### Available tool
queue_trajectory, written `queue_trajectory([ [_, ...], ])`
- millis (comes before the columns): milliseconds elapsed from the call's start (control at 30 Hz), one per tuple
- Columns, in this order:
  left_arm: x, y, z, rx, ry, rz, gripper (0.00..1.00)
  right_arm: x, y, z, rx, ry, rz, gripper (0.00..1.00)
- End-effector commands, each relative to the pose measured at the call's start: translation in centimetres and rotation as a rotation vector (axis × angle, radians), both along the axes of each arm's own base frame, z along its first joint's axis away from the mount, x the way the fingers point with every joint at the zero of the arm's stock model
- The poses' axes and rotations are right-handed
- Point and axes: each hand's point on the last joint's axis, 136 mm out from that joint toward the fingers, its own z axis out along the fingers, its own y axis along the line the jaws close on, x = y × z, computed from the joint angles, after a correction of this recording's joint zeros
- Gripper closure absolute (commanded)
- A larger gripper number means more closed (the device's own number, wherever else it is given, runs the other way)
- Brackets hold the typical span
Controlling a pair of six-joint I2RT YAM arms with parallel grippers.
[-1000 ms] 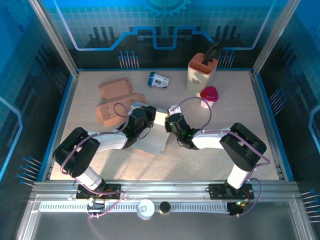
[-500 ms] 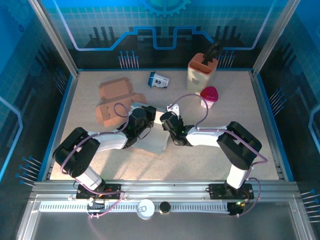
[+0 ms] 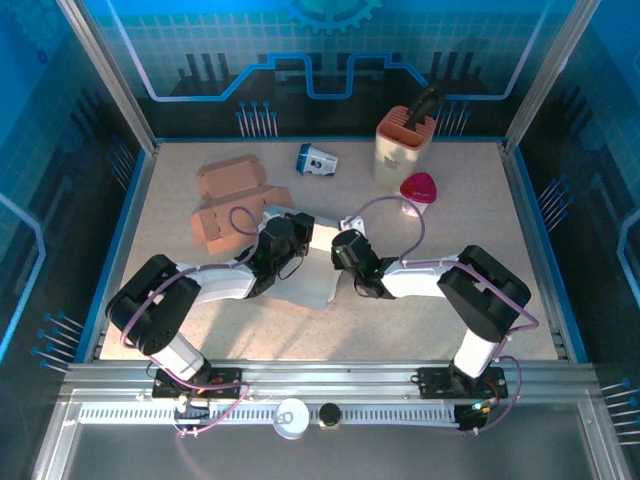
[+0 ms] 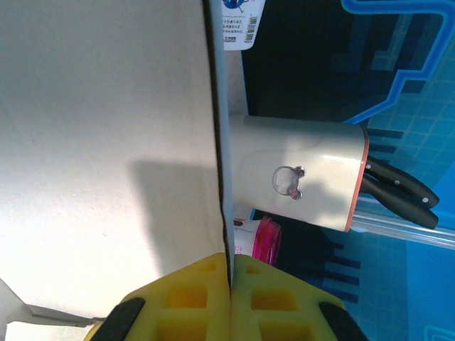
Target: Fold the paper box
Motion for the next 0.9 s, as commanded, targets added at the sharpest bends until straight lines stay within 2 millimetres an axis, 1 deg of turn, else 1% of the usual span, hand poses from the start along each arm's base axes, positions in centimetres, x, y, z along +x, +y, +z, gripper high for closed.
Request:
queue_trajectory([
  [0,-0.4,-0.1,-1.6,0.045,0.047,-0.016,1.00,0.8,-0.5,0.4,-0.005,-0.019,-0.018,0.92],
  [100,-0.4,-0.2,-1.6,0.040,0.045,-0.017,1.00,1.2,-0.7,0.6,-0.030,-0.022,-0.050,1.00],
  [167,-0.3,-0.4,-1.5,0.032,0.045,-0.021,1.00,1.3,-1.1,0.6,-0.060,-0.018,-0.089,1.00],
  [200,-0.3,-0.5,-1.5,0.029,0.045,-0.023,1.00,0.9,-1.8,0.0,-0.102,-0.001,-0.130,1.00],
  [233,-0.3,-0.6,-1.5,0.024,0.046,-0.024,1.00,1.3,-1.8,0.8,-0.113,-0.009,-0.170,1.00],
  [267,-0.4,-0.7,-1.6,0.023,0.047,-0.026,1.00,1.2,-2.3,1.0,-0.137,-0.010,-0.216,1.00],
  [333,-0.4,-0.7,-1.5,0.018,0.047,-0.025,1.00,0.9,-3.5,1.2,-0.186,-0.003,-0.313,1.00],
  [467,-0.5,-0.8,-1.4,0.019,0.045,-0.029,1.00,0.8,-4.6,1.2,-0.255,0.028,-0.427,1.00],
  [567,-0.6,-0.7,-1.4,0.017,0.047,-0.029,1.00,0.8,-4.6,1.0,-0.285,0.050,-0.449,1.00],
  [733,-0.8,-0.8,-1.3,0.006,0.032,-0.047,1.00,1.0,-4.1,0.6,-0.280,0.037,-0.377,1.00],
  [767,-0.8,-0.9,-1.2,0.000,0.028,-0.053,0.93,1.0,-4.2,0.5,-0.283,0.034,-0.366,1.00],
  [833,-1.0,-1.0,-0.8,-0.010,0.020,-0.068,0.77,0.9,-4.6,0.5,-0.287,0.019,-0.340,1.00],
  [867,-1.0,-0.9,-0.6,-0.012,0.017,-0.070,0.72,0.9,-4.6,0.5,-0.285,0.011,-0.329,1.00],
])
